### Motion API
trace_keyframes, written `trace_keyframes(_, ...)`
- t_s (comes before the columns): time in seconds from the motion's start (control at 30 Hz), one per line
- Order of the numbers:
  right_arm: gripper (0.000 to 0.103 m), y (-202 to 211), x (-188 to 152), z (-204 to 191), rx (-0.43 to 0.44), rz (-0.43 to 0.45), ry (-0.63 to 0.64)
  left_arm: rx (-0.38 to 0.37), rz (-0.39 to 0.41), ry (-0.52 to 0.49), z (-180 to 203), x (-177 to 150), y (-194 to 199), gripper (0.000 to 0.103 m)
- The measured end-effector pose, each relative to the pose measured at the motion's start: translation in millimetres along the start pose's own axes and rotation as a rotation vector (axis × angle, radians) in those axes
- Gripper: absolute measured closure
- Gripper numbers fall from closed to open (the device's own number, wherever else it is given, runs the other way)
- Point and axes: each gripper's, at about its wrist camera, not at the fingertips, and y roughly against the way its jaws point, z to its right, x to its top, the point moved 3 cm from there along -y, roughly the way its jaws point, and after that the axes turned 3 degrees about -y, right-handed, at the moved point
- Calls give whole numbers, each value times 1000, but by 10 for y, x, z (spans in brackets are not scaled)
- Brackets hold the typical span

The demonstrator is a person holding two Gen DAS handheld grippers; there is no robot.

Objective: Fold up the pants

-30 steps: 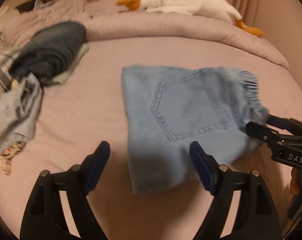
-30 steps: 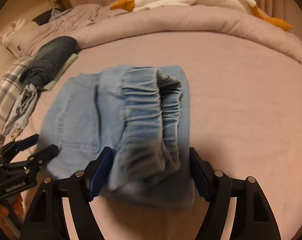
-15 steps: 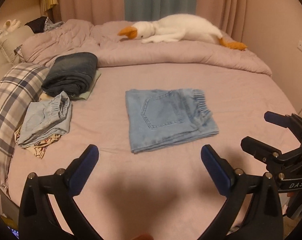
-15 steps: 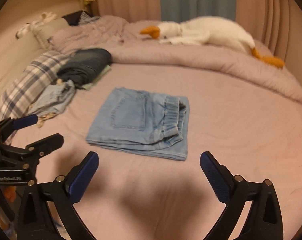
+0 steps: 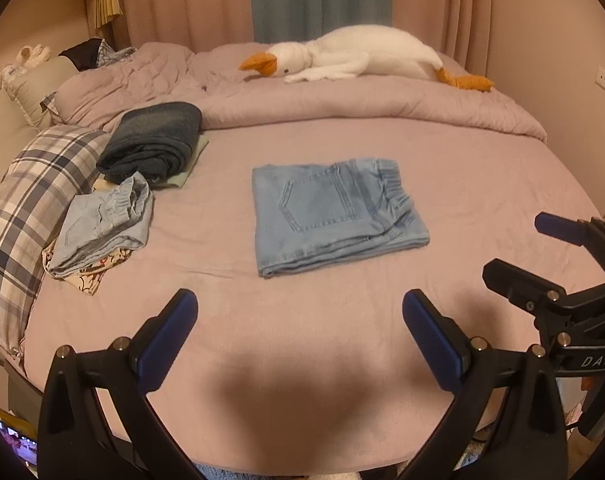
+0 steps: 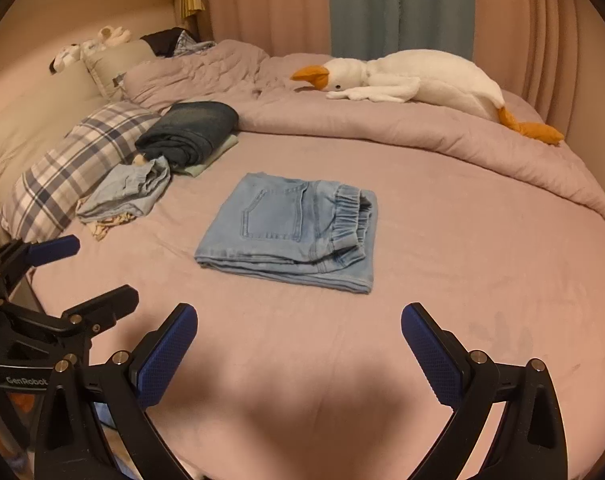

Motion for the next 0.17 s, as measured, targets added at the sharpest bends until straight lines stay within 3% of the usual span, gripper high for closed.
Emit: trace_keyframes(0.17, 2, 57, 9, 24, -1, 16, -12, -5, 0, 8, -14, 28, 8, 1)
